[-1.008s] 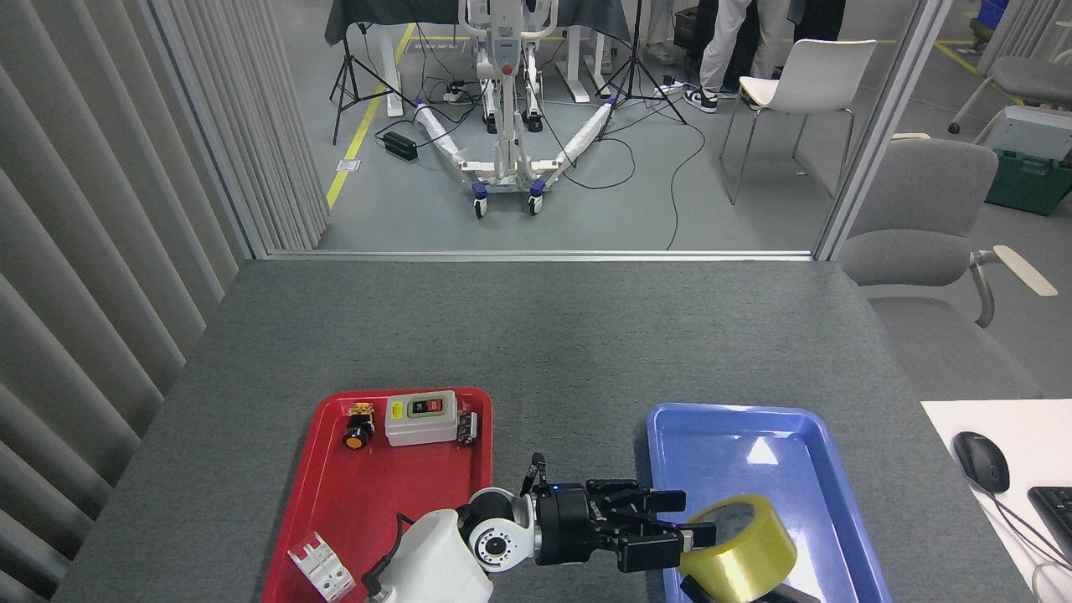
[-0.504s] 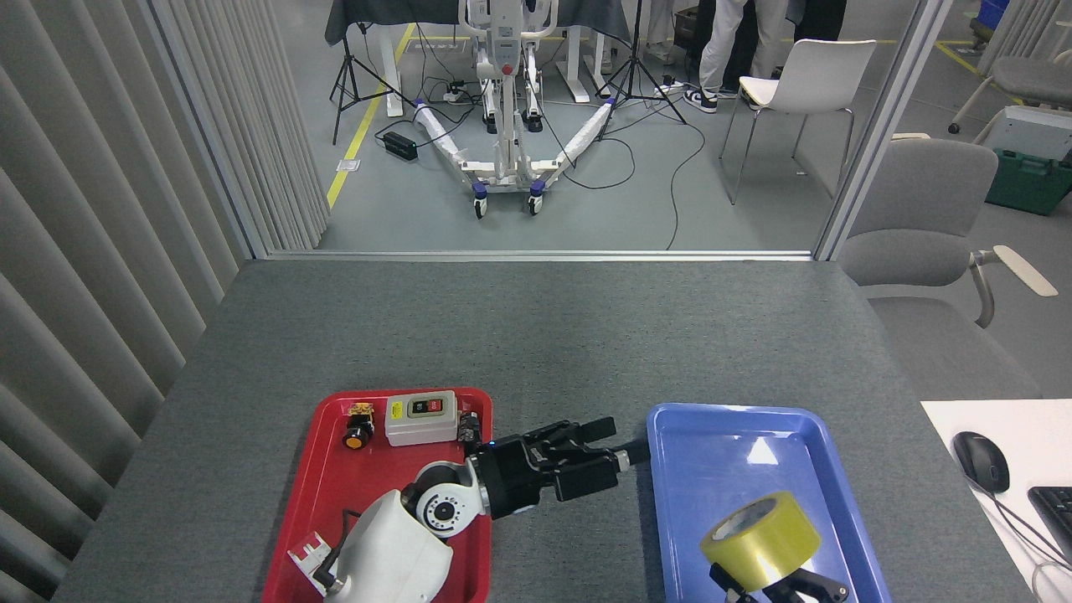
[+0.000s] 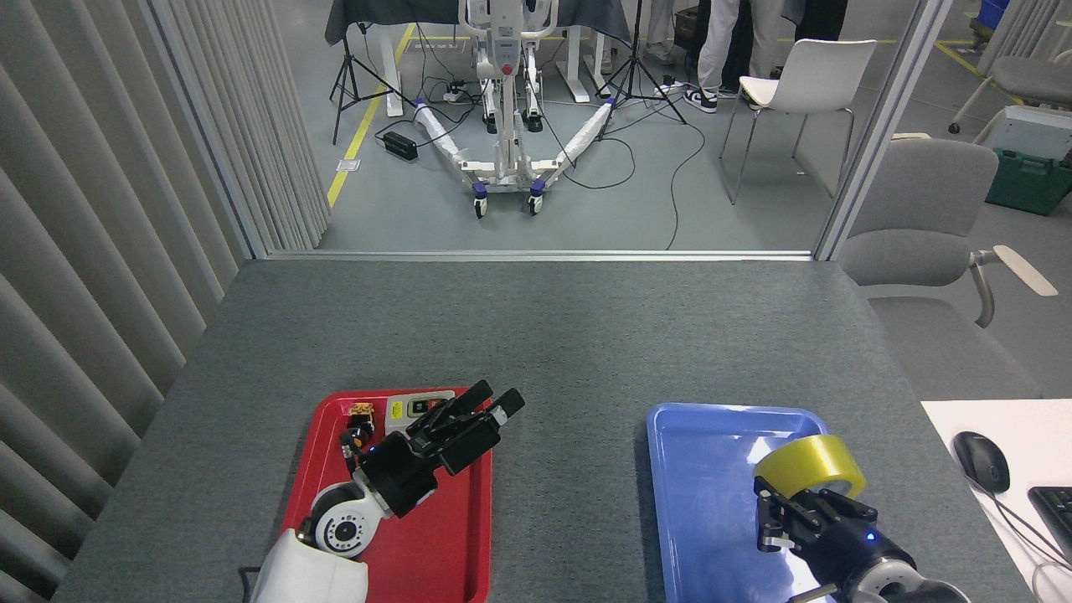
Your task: Place and move tape with both arms
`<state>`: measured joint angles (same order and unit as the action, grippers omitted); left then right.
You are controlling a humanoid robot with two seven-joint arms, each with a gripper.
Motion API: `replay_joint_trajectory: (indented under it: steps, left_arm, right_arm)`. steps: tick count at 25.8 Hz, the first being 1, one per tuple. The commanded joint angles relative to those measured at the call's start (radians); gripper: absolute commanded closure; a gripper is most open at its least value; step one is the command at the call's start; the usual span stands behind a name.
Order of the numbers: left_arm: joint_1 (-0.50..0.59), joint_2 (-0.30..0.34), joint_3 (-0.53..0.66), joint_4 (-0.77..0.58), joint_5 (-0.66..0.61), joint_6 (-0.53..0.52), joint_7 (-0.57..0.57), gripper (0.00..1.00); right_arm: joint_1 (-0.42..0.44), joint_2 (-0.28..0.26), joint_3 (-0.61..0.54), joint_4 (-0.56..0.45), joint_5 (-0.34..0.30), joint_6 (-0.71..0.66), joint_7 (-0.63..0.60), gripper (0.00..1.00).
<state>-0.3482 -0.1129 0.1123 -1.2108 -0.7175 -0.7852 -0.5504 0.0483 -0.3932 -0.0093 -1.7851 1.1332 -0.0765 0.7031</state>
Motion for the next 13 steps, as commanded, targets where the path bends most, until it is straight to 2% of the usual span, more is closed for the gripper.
replay_joint_trajectory:
  steps: [1,4,7,10,13]
  left_arm:
    - [0.018,0.001,0.116,-0.05,-0.198,0.0,0.015,0.04]
    - [0.054,0.001,0.178,-0.078,-0.3,0.0,0.046,0.04]
    - [0.097,0.002,0.224,-0.092,-0.301,0.0,0.078,0.04]
    - [0.14,0.002,0.29,-0.138,-0.312,0.0,0.11,0.04]
    - [0.169,0.002,0.305,-0.202,-0.405,0.0,0.126,0.04]
  right_arm:
    - [-0.034,-0.015,0.019,-0.002,-0.032,0.09,0.151,0.96]
    - [-0.051,-0.021,0.022,-0.002,-0.033,0.127,0.343,0.95]
    - [-0.097,-0.041,0.049,0.003,-0.036,0.132,0.507,0.96]
    - [-0.134,-0.038,0.088,0.009,-0.043,0.187,0.703,1.0]
    - [-0.162,-0.036,0.121,0.019,-0.044,0.233,0.756,1.0]
